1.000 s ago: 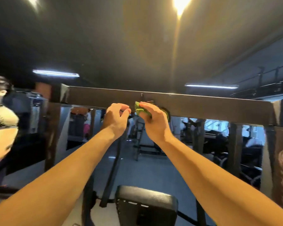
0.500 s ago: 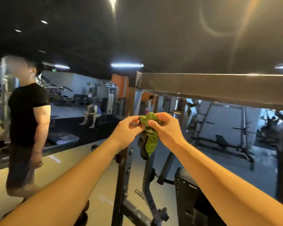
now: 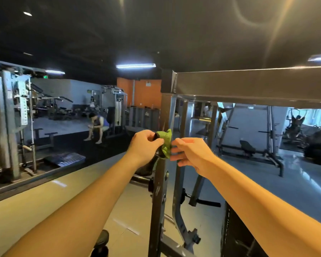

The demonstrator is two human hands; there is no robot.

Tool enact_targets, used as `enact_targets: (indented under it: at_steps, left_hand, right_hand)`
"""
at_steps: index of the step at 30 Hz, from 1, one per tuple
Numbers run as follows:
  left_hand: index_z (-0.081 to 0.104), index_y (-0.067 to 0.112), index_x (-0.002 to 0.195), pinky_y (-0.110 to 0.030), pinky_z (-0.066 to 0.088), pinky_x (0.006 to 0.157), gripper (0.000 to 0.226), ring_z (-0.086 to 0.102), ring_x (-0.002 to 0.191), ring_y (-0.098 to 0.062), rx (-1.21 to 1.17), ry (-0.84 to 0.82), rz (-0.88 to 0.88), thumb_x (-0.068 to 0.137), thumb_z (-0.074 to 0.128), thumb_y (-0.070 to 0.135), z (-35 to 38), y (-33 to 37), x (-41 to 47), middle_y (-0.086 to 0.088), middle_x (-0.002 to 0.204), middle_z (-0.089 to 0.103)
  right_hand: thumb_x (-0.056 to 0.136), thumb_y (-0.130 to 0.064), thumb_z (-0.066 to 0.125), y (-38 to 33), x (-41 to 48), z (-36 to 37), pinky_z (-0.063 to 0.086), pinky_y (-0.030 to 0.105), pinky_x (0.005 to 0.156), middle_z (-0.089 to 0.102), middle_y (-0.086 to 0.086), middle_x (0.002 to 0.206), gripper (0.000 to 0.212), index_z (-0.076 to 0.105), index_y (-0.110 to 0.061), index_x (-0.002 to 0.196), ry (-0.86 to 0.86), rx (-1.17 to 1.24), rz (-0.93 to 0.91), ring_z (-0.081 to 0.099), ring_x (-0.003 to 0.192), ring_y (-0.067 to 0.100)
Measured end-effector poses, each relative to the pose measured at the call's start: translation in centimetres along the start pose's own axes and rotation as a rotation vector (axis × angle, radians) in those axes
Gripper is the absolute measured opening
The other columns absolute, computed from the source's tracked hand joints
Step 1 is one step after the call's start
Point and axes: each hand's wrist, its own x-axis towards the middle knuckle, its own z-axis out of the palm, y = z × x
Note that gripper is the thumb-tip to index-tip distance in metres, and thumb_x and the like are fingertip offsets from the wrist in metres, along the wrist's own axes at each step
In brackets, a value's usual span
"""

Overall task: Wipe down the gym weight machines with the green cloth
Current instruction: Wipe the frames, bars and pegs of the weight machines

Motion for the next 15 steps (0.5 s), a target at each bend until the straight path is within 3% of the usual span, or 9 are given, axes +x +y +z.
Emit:
enact_targets:
  at_steps: [2, 4, 7, 10, 12, 15]
  left_hand:
    - [0.070, 0.021, 0.101, -0.036, 0.056, 0.084, 0.008, 0.068, 0.095, -0.016, 0.001, -0.048, 0.032, 0.097, 0.068, 0.028, 0.2, -0.2, 0.8, 0.002, 0.097, 0.073]
    - [0.071, 0.023, 0.105, -0.033, 0.056, 0.087, 0.009, 0.068, 0.098, -0.013, -0.004, -0.098, 0.075, 0.099, 0.065, 0.025, 0.3, -0.4, 1.6, 0.005, 0.100, 0.074]
    - [0.071, 0.024, 0.104, -0.024, 0.054, 0.084, 0.012, 0.067, 0.098, -0.006, 0.008, -0.197, 0.145, 0.103, 0.059, 0.020, 0.4, -0.3, 2.4, 0.009, 0.100, 0.073]
    - [0.073, 0.019, 0.108, -0.035, 0.055, 0.090, 0.016, 0.065, 0.098, -0.012, 0.114, -0.232, 0.213, 0.103, 0.058, 0.023, 0.8, 0.1, 3.3, 0.003, 0.103, 0.068]
    - [0.074, 0.018, 0.112, -0.035, 0.054, 0.091, 0.019, 0.064, 0.099, -0.012, 0.155, -0.218, 0.244, 0.102, 0.059, 0.025, 1.1, 0.5, 3.9, 0.003, 0.106, 0.066]
    - [0.074, 0.027, 0.102, -0.027, 0.053, 0.085, 0.010, 0.064, 0.097, -0.006, 0.037, -0.050, 0.168, 0.098, 0.065, 0.031, 1.7, 1.5, 4.6, 0.007, 0.102, 0.069]
  right_hand:
    - [0.104, -0.034, 0.057, -0.3, 0.2, 0.7, 0.064, 0.046, 0.081, 0.071, 0.014, 0.117, 0.034, 0.067, -0.011, 0.127, -0.080, 0.202, 0.094, 0.074, 0.098, 0.034]
    - [0.102, -0.037, 0.060, -0.3, 1.1, 1.3, 0.061, 0.051, 0.088, 0.070, 0.015, 0.120, 0.038, 0.067, -0.010, 0.128, -0.073, 0.344, 0.114, 0.071, 0.106, 0.037]
    - [0.097, -0.025, 0.070, -0.4, 2.3, 1.6, 0.060, 0.048, 0.092, 0.076, 0.016, 0.110, 0.032, 0.069, -0.002, 0.119, 0.025, 0.491, 0.092, 0.075, 0.098, 0.033]
    - [0.096, -0.010, 0.069, -0.8, 3.2, 1.3, 0.061, 0.041, 0.090, 0.077, 0.015, 0.106, 0.018, 0.070, 0.000, 0.112, 0.060, 0.536, 0.103, 0.077, 0.090, 0.026]
    - [0.098, -0.008, 0.065, -1.0, 4.0, 0.9, 0.061, 0.035, 0.088, 0.076, 0.012, 0.102, 0.012, 0.069, -0.004, 0.109, 0.058, 0.521, 0.097, 0.076, 0.087, 0.020]
    - [0.099, -0.009, 0.064, -1.4, 5.0, -0.6, 0.056, 0.035, 0.095, 0.071, 0.003, 0.097, 0.011, 0.067, -0.006, 0.109, 0.112, 0.493, 0.067, 0.069, 0.095, 0.018]
